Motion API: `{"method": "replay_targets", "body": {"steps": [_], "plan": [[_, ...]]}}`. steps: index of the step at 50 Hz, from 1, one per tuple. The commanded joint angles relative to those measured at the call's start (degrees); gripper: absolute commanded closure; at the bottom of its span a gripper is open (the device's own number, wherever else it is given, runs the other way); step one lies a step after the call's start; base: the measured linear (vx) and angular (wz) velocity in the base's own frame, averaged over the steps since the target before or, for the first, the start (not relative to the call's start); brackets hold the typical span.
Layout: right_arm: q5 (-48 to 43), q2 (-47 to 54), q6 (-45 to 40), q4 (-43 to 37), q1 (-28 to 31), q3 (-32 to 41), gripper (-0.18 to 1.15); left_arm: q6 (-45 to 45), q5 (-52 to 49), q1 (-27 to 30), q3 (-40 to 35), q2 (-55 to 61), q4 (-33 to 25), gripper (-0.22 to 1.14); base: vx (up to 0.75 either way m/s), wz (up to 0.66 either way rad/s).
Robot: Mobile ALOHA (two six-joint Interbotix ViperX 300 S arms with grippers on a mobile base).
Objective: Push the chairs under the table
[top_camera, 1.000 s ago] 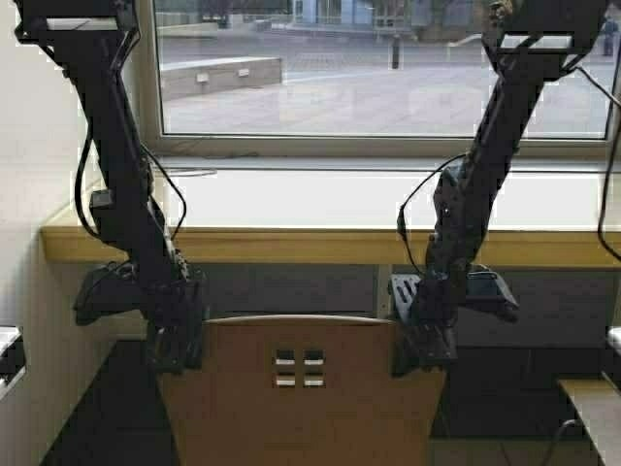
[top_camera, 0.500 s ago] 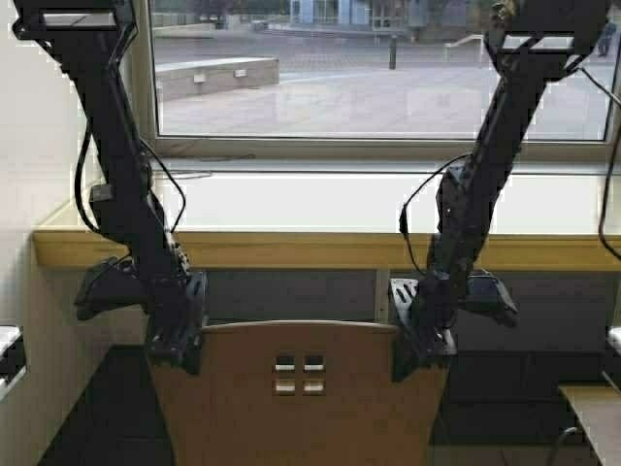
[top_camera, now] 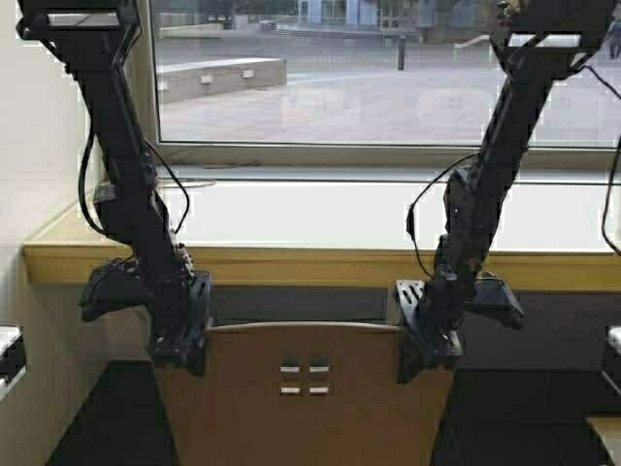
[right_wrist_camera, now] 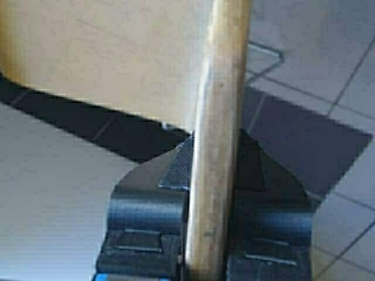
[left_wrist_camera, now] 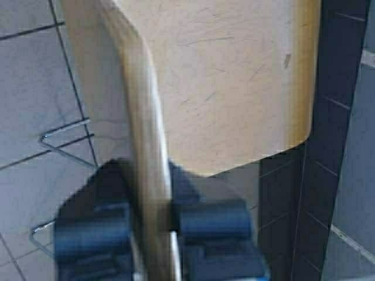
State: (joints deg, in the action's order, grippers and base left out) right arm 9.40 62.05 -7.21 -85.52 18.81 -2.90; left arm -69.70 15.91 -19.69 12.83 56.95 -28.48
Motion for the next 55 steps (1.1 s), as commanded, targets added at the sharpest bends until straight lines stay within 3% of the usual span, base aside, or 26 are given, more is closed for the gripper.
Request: {"method": "replay_targets", "body": {"steps": [1, 35, 55], "plan": [[1.05, -1.85, 1.76, 0.97, 0.79, 0.62, 0.93, 0.53, 0.97, 0.09, 0.18, -2.46, 0.35, 0.88, 0.24, -0.03], [0.79, -2.99, 1.85, 2.29, 1.32, -1.32, 0.93, 0.53, 0.79, 0.09, 1.76, -3.96, 0.7, 0.88, 0.27, -0.03], [1.67, -5.19, 2.11, 5.63, 1.32, -4.39, 0.93, 0.53, 0.79, -0.44, 6.33, -8.09, 0.7, 0.88, 0.28, 0.03]]}}
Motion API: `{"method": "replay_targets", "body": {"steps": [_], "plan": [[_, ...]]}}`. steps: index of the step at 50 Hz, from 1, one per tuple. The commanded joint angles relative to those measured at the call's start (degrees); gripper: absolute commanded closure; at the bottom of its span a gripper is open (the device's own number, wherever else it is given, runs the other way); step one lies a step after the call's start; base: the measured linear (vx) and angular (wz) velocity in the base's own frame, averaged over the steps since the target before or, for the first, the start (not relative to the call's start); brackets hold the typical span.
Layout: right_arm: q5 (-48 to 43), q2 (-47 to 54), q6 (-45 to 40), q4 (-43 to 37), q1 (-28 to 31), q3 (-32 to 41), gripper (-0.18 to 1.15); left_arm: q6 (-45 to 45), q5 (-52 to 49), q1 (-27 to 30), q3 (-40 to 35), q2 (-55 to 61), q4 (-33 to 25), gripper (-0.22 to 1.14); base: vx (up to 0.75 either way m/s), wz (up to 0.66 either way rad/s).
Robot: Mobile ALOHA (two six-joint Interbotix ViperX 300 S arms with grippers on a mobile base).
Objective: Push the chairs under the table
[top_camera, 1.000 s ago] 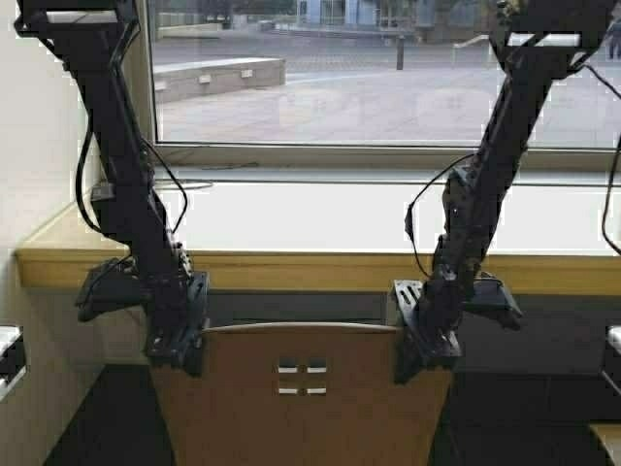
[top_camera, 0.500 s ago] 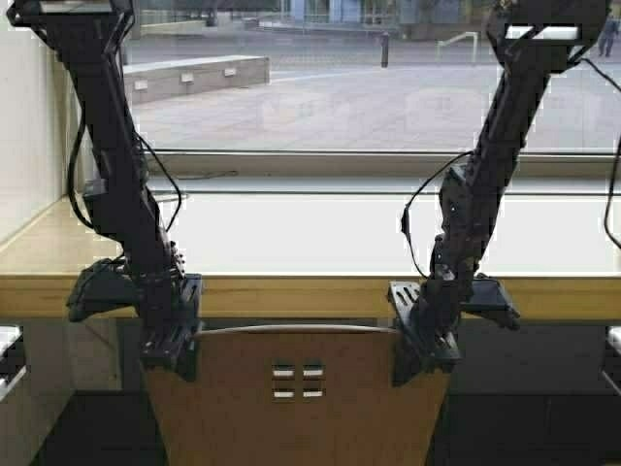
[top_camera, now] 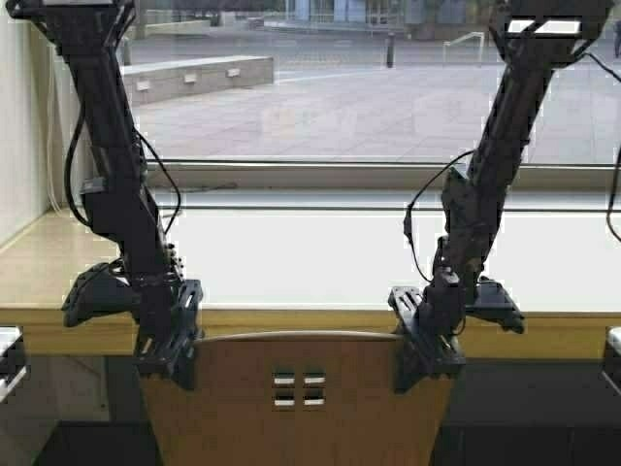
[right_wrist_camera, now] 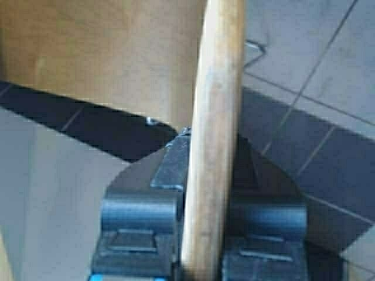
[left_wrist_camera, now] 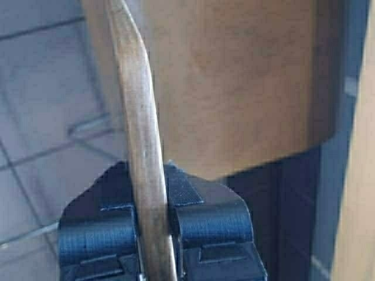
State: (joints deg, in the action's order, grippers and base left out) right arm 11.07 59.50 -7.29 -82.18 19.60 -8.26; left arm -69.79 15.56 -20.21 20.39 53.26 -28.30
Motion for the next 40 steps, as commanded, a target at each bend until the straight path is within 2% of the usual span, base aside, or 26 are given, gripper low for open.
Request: {"method": "replay_targets", "body": {"steps": [1, 30, 40], "plan": [[0.18, -2.72, 2.2, 2.37, 0.53, 1.23, 0.93, 0.62, 1.05, 0.18, -1.32, -4.48, 0.53, 0.88, 0.26, -0.06], [0.44, -2.55, 2.29, 6.33, 1.49, 1.76, 0.93, 0.62, 1.05, 0.18, 0.09, -2.81, 0.35, 0.88, 0.19, -0.04], [0.35, -2.55, 2.29, 9.84, 1.58, 1.41, 0.93, 0.62, 1.05, 0.26, 0.35, -2.9, 0.35, 0.86, 0.1, -0.01]]}}
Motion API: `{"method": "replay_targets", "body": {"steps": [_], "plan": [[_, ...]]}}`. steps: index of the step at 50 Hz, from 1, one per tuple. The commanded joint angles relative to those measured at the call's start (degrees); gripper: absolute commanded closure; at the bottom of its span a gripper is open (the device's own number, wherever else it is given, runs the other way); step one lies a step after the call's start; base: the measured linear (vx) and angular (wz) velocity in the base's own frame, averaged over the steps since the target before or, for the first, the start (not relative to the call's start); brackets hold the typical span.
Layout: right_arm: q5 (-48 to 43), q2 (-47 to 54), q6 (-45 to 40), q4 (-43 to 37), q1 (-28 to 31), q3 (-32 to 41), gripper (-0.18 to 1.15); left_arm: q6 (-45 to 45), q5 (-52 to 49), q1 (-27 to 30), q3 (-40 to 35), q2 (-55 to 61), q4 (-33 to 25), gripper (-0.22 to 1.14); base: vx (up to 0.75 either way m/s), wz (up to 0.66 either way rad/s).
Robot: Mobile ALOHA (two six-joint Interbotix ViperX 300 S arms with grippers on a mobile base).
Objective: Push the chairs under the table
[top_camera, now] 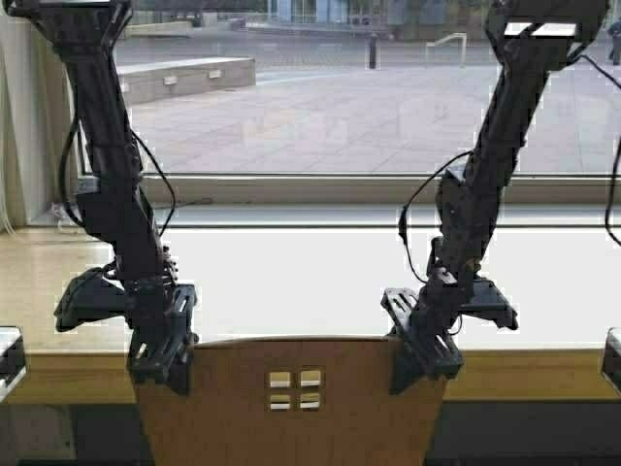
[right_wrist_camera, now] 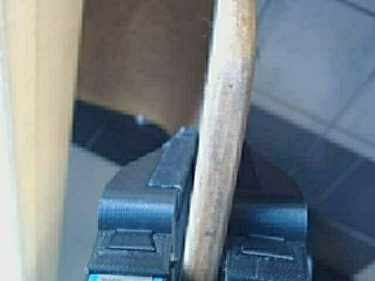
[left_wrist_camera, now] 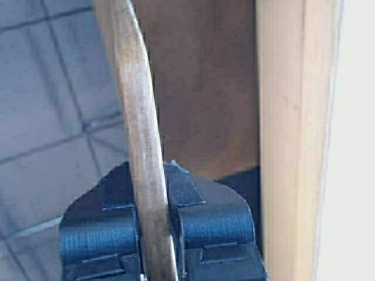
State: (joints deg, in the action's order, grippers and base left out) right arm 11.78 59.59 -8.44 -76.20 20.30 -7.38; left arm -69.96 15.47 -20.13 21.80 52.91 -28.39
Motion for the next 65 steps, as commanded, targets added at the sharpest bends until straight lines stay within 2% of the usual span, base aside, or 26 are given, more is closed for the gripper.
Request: {"method": "replay_targets", "body": {"steps": [1, 6, 9, 13, 16, 20, 24, 27, 39, 65], "plan": [[-0.35, -2.64, 3.43, 4.13, 0.79, 0.44, 0.92, 0.79, 1.14, 0.09, -1.05, -2.55, 0.53, 0.85, 0.06, -0.01], [-0.26, -2.55, 3.43, 5.36, 0.79, 0.7, 0.88, 0.88, 1.14, 0.18, -0.79, -2.72, 0.7, 0.77, 0.03, 0.0], [-0.09, -2.81, 3.43, 5.36, 0.88, 0.79, 0.79, 1.32, 1.14, 0.09, -0.62, -3.08, 0.79, 0.67, 0.0, 0.0], [0.62, -3.08, 3.43, 5.36, 0.79, 0.88, 0.58, 2.02, 1.14, 0.18, -0.53, -3.52, 0.88, 0.5, 0.0, 0.0], [1.41, -3.08, 3.43, 5.36, 0.79, 1.32, 0.35, 2.72, 1.14, 0.18, -0.44, -3.96, 0.88, 0.37, -0.01, 0.0], [2.55, -3.16, 3.34, 5.36, 0.79, 1.67, 0.13, 3.69, 1.05, 0.18, -0.18, -4.31, 0.88, 0.21, -0.01, 0.0], [2.81, -3.43, 3.34, 5.19, 0.79, 1.85, 0.01, 3.96, 0.79, 0.18, -0.18, -4.75, 0.88, 0.08, -0.01, 0.0], [2.81, -3.87, 3.25, 5.1, 0.79, 1.93, 0.01, 3.96, 0.62, 0.18, -0.18, -4.92, 0.88, 0.05, -0.01, -0.01], [3.43, -6.59, 3.08, 4.92, 0.53, 1.05, 0.01, 3.96, -3.08, 0.18, 0.53, -7.38, 0.88, 0.05, -0.02, 0.0], [3.43, -23.91, 2.99, 4.92, -1.41, -10.99, 0.01, 4.22, -21.01, 0.18, 5.36, -23.82, 0.53, 0.05, -0.01, 0.0]]}}
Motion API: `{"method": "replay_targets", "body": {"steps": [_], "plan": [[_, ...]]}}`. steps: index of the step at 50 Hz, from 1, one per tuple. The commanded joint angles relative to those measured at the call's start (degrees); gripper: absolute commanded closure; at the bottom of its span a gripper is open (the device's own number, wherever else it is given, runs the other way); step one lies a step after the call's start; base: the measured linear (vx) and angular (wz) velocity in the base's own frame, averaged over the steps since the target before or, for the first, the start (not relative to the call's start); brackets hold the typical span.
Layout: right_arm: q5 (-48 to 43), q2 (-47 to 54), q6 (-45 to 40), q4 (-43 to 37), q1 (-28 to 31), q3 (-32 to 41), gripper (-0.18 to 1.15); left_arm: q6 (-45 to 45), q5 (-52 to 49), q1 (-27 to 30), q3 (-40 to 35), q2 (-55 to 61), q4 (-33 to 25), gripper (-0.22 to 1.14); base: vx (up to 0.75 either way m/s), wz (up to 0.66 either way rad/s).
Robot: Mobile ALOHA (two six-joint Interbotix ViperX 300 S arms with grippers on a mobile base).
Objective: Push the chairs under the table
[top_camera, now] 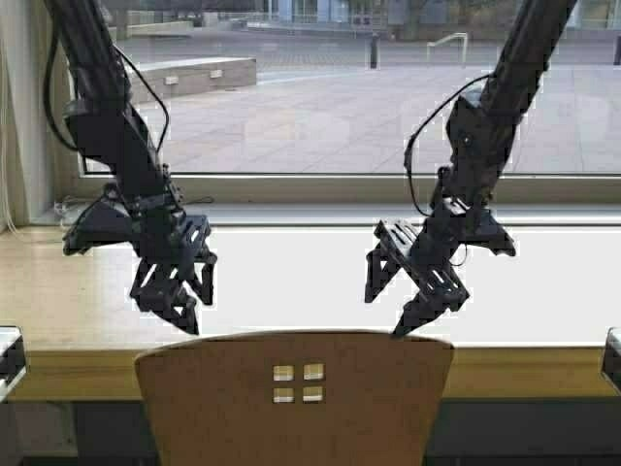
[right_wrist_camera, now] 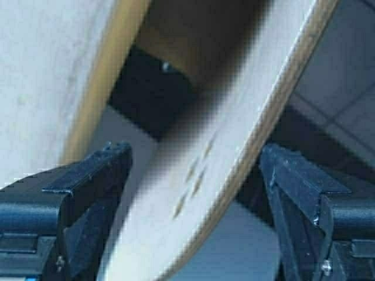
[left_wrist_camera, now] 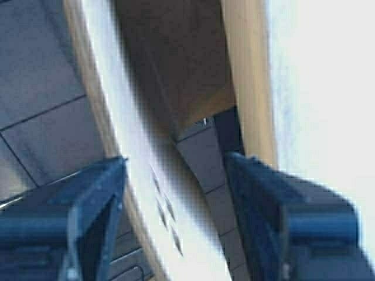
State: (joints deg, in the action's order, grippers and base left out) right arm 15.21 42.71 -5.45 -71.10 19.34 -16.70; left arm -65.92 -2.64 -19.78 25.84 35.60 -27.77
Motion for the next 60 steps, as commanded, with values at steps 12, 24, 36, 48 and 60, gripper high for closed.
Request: {"method": "replay_targets", "body": {"steps": [12, 24, 36, 48, 60], "plan": [[-0.18, -15.56, 0.62, 2.02, -1.58, -6.5, 0.01, 4.66, -3.43, 1.41, 8.53, -15.21, 0.35, 0.05, 0.0, 0.0], [-3.25, -25.49, 2.9, 19.07, -4.75, -12.3, 0.02, 30.06, -4.39, 8.53, 18.11, -29.09, 0.88, 0.05, -0.01, 0.03], [-5.89, -39.64, 3.08, 36.56, -11.6, -21.62, 0.02, 53.96, -11.95, 18.37, 22.59, -44.12, 0.97, 0.05, -0.04, 0.19], [-7.21, -49.48, 2.99, 46.41, -13.27, -26.89, 0.02, 65.83, -16.26, 18.98, 23.12, -49.04, 1.14, 0.05, -0.04, 0.34], [-8.0, -52.12, 2.99, 46.85, -13.18, -28.92, 0.02, 70.22, -13.62, 18.98, 25.58, -49.04, 1.14, 0.05, -0.07, 0.46]]}}
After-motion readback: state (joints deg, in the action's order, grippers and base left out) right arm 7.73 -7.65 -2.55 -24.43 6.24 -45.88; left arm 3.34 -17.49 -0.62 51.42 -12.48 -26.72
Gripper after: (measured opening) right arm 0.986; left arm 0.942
